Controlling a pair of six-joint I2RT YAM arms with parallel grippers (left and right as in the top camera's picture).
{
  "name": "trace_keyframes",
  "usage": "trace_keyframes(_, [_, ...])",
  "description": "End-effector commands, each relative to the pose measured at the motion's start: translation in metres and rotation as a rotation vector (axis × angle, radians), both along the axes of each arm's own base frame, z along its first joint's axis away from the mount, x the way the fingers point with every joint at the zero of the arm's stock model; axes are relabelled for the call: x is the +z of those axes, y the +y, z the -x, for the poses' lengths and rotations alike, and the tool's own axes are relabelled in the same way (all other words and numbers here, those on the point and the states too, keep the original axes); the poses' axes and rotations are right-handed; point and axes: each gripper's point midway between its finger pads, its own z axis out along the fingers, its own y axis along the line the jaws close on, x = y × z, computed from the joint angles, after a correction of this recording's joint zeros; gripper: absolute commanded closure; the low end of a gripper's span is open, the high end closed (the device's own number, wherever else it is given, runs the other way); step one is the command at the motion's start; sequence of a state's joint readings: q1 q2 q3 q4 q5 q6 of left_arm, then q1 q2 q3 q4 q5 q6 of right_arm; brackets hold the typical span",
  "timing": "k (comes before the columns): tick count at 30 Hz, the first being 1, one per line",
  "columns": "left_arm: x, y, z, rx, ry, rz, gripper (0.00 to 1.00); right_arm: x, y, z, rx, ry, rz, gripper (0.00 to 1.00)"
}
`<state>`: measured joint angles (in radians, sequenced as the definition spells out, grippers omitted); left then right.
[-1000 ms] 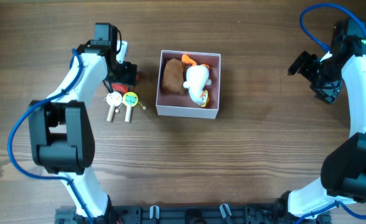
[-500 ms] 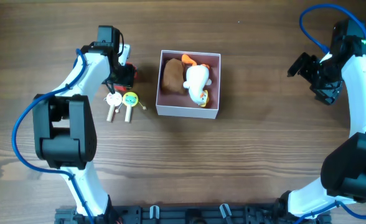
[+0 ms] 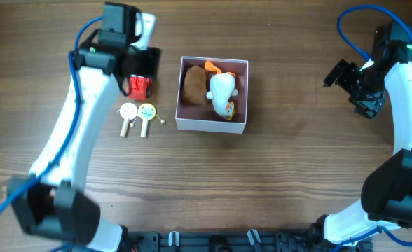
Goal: Pack container
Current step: 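Lower the left gripper onto the red fire truck and grasp it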
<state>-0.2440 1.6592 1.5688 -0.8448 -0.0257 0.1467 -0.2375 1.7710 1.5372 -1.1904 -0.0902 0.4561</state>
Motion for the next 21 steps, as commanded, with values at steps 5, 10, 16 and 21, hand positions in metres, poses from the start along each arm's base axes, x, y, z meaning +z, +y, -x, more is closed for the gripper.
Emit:
trace_keyframes(5, [0.005, 0.012, 0.009, 0.170, -0.015, -0.097, 0.18, -0.007, 0.004, 0.002, -0.011, 0.022, -0.024, 0.00])
trace_keyframes(10, [-0.048, 0.035, -0.003, 0.223, 0.149, -0.014, 0.14, -0.007, 0.004, 0.002, -0.011, 0.021, -0.023, 0.00])
trace_keyframes(16, [-0.127, 0.058, -0.014, 0.273, 0.330, 0.010, 0.10, -0.007, 0.004, 0.002, -0.011, 0.022, -0.024, 0.00])
trace_keyframes(21, [-0.172, 0.064, -0.021, 0.289, 0.391, -0.004, 0.12, -0.007, 0.004, 0.003, -0.011, 0.025, -0.024, 0.00])
